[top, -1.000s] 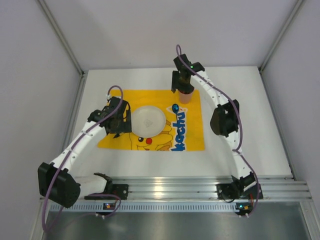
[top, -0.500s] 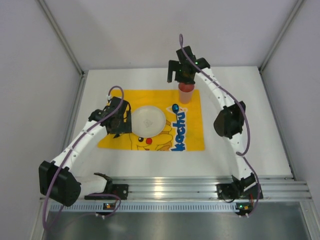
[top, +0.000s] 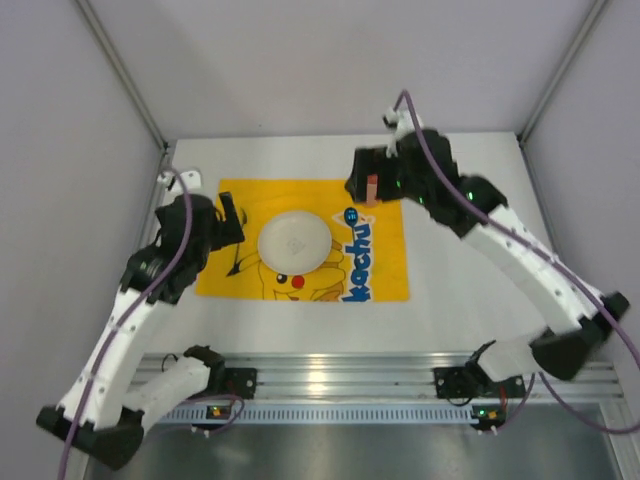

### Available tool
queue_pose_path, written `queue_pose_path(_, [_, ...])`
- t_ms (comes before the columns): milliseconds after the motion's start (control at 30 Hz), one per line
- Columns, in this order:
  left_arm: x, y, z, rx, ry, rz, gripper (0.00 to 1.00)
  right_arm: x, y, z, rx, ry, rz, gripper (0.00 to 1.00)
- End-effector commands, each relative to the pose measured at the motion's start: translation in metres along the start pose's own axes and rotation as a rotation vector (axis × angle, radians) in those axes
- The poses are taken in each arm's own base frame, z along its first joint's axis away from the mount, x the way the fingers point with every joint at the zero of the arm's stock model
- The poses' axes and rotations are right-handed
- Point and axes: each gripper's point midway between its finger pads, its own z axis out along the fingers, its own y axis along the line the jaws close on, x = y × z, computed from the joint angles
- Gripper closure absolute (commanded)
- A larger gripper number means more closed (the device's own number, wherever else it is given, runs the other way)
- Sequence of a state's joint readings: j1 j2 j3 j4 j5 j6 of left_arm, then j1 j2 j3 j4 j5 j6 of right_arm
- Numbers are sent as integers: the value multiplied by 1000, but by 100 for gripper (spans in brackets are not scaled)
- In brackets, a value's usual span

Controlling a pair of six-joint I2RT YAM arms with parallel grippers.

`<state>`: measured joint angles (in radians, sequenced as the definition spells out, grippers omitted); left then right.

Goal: Set the dinner table for one person

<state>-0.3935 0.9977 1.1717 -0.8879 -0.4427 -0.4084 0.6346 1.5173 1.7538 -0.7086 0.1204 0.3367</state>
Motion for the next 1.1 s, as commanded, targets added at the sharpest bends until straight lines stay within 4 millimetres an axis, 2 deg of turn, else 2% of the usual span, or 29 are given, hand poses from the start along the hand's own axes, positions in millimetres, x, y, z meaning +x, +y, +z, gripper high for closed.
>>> queue_pose_path(0, [-49,12,-32,46,-314,-126,2,98,3,-11,-37,53,41,0])
queue_pose_path(33, [-48,17,-36,47,-356,-195,2,108,2,-31,-62,46,102,0])
queue_pose_path(67, [-31,17,-25,44,-326,-200,1,132,4,-37,-66,94,180,0])
queue_pose_path(100, [-25,16,-24,58,-320,-207,1,170,-6,-38,-33,165,189,0])
queue_pose_path(133, [-20,8,-26,113,-307,-209,1,175,-4,-53,-54,154,195,0])
queue_pose_path(167, [-9,7,-21,115,-273,-203,2,192,4,-65,-70,185,178,0])
queue_pose_path(200, [-1,6,-18,115,-246,-208,1,202,-7,-69,-19,178,166,0])
queue_pose_path(233, [6,3,-13,115,-211,-218,2,202,-6,-83,-36,154,167,0])
queue_pose_path(300, [22,-5,-7,144,-137,-196,1,216,-22,-93,18,145,154,0])
queue_pose_path(333, [27,-9,-2,147,-105,-182,2,215,-25,-103,14,121,164,0])
queue_pose_path(400, [33,-15,0,169,-68,-165,2,235,-34,-111,35,161,177,0])
queue_pose_path(467, [36,-18,2,173,-52,-159,3,240,-32,-122,-5,156,222,0])
queue_pose_path(500, [36,-20,2,184,-53,-161,3,251,-33,-123,-16,168,230,0])
queue_pose_path(533, [35,-21,2,191,-56,-161,3,249,-31,-129,-52,143,254,0])
queue_pose_path(733, [41,-24,-4,232,-46,-169,4,252,-33,-138,-93,116,302,0])
queue_pose_path(1067, [53,-24,-14,270,-14,-149,1,265,-24,-128,-96,191,249,0])
